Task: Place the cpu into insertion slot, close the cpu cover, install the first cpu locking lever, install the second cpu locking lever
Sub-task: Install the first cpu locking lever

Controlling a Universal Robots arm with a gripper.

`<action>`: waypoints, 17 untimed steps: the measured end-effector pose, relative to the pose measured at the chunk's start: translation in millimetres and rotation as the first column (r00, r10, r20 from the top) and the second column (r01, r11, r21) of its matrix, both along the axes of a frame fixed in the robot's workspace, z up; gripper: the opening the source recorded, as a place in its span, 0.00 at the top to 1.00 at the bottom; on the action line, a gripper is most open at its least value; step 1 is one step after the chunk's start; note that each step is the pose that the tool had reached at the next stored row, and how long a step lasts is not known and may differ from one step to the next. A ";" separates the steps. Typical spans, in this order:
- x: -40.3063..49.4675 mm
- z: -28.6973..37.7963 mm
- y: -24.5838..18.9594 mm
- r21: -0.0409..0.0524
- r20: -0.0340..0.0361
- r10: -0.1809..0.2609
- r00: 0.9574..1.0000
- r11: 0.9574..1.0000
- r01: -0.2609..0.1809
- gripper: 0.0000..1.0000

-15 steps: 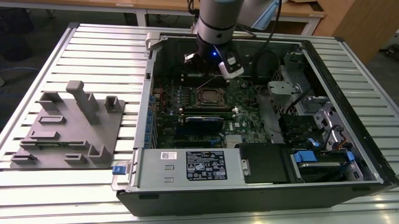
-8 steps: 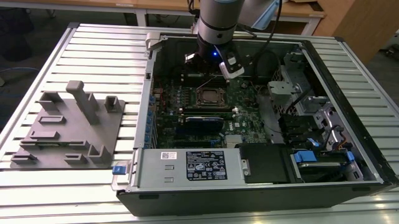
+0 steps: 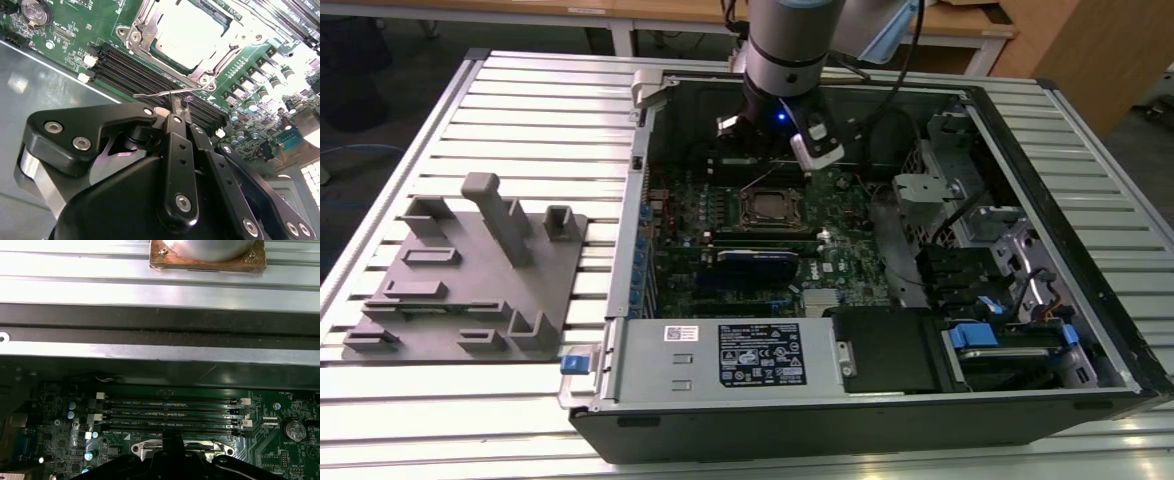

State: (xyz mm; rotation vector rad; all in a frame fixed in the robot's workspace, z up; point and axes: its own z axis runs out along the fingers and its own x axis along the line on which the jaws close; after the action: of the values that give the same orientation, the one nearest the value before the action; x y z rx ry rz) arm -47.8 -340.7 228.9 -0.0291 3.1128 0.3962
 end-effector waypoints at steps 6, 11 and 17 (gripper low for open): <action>7.2 -0.9 0.2 0.000 0.000 0.000 1.000 1.000 0.000 0.90; 7.3 -2.4 2.1 0.000 0.000 -0.012 1.000 1.000 0.012 0.90; 8.6 -4.7 3.1 0.000 0.000 -0.063 0.998 0.998 0.063 0.90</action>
State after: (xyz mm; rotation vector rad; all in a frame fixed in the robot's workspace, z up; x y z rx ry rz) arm -39.2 -337.7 224.2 0.0691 3.1041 0.3948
